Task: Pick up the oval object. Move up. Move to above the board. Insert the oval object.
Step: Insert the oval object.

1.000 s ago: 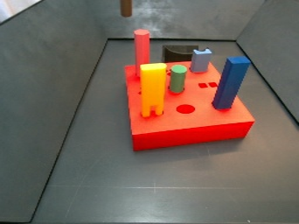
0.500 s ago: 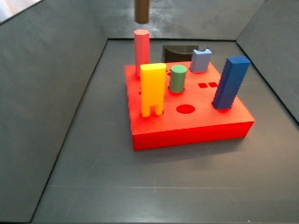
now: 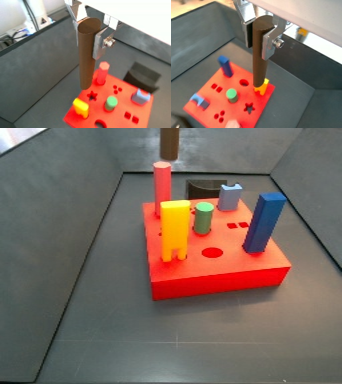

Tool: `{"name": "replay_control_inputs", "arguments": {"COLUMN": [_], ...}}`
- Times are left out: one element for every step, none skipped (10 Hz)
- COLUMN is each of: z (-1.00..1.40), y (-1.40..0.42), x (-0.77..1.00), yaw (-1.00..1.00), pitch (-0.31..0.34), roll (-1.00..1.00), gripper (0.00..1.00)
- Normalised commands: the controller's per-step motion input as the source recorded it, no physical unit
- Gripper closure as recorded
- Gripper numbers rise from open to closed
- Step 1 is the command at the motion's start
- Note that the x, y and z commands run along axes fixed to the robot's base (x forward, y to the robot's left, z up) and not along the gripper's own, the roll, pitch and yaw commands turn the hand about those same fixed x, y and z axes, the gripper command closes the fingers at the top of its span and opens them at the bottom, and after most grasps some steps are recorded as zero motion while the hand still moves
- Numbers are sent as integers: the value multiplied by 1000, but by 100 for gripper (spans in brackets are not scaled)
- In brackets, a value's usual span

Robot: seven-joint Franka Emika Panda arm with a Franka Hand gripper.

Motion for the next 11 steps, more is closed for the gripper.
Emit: {"name": "replay_control_inputs", "arguments": {"z": [-200,-211,-234,-209,-186,-131,-137,-131,-109,-106,-54], "y": [0,0,0,0,103,283,317,320,311,297,231], "x": [0,0,6,109,506,694,854,917,957,994,883], "yaw": [-1000,-1000,-1000,-1000,-720,-606,-474,-417,-369,-329,-406], "pitch": [-4,-34,-63,-74,-60,-33,-27,-21,-11,0,0], "roll": [0,0,0,-3,-39,-84,-86,-90,-94,-93,-71], "gripper": [100,100,100,100,100,100,100,100,100,100,100]}}
